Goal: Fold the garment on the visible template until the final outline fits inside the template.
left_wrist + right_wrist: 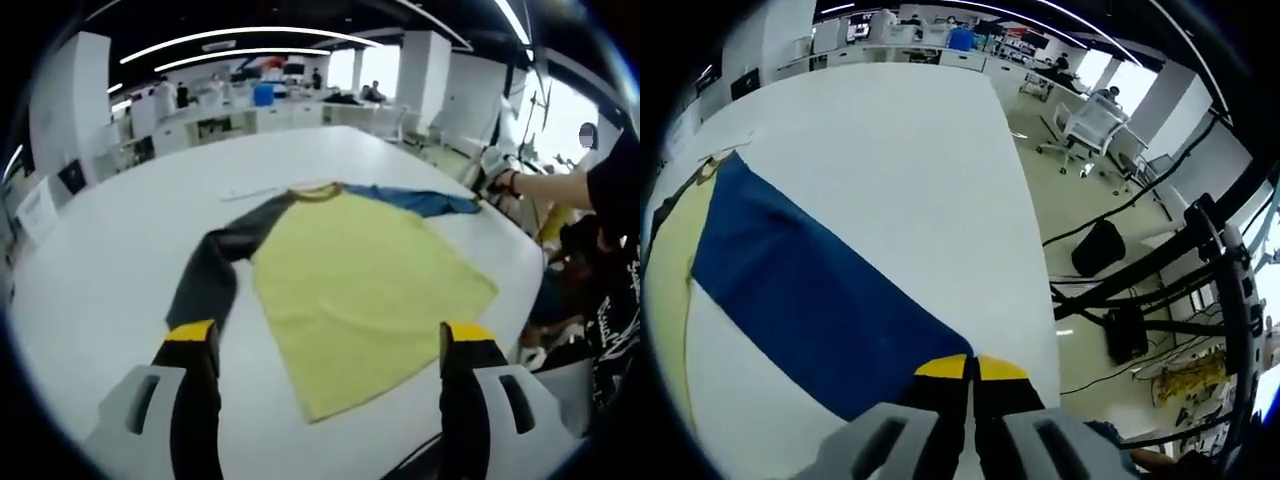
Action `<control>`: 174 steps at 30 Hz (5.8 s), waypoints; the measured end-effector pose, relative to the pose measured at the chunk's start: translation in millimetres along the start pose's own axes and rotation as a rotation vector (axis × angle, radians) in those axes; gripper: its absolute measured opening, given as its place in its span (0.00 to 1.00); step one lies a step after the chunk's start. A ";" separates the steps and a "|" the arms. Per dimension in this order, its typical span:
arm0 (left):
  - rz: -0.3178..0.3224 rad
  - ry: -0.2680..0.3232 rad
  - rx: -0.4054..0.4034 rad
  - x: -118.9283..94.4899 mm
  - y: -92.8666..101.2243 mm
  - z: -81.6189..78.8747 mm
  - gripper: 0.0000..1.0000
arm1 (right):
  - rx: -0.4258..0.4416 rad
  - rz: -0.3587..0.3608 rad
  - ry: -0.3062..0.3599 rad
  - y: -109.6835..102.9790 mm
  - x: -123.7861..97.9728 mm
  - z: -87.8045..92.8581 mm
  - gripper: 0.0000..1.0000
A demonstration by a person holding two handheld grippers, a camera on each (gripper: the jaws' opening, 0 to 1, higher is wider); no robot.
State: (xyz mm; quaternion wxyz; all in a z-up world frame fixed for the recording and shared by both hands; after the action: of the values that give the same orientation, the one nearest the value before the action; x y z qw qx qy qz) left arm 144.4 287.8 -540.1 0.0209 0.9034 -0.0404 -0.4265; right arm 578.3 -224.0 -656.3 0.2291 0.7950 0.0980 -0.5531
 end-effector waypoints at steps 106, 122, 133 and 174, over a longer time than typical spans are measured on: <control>0.036 0.000 0.010 -16.3 -2.4 6.6 0.99 | 0.069 -0.188 0.045 -52.5 -74.3 -16.7 0.00; 0.069 0.006 0.016 -14.6 -2.2 8.7 0.99 | -0.036 -0.283 0.111 -108.6 -108.9 -50.9 0.00; 0.088 0.028 0.021 -19.9 0.2 6.9 0.99 | -0.086 -0.350 0.140 -152.4 -119.1 -70.4 0.00; 0.131 0.032 0.037 -23.8 6.1 7.1 0.98 | -0.252 -0.500 0.203 -288.7 -148.7 -115.8 0.00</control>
State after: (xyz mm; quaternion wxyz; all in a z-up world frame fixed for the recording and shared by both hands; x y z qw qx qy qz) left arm 123.5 283.9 -525.9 0.0325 0.9057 -0.1070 -0.4089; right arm 501.9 98.1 -560.0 0.1714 0.7627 0.3811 -0.4936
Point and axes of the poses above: the point that each gripper's makers call its tool centre point, and the gripper's own axes: x roughly forward along the fingers, y roughly to its right, z roughly out of its underside, the point moved 9 cm from there along -x, roughly backward along the fingers, and after that the axes turned 12 degrees about -y, right-handed, at the moved point
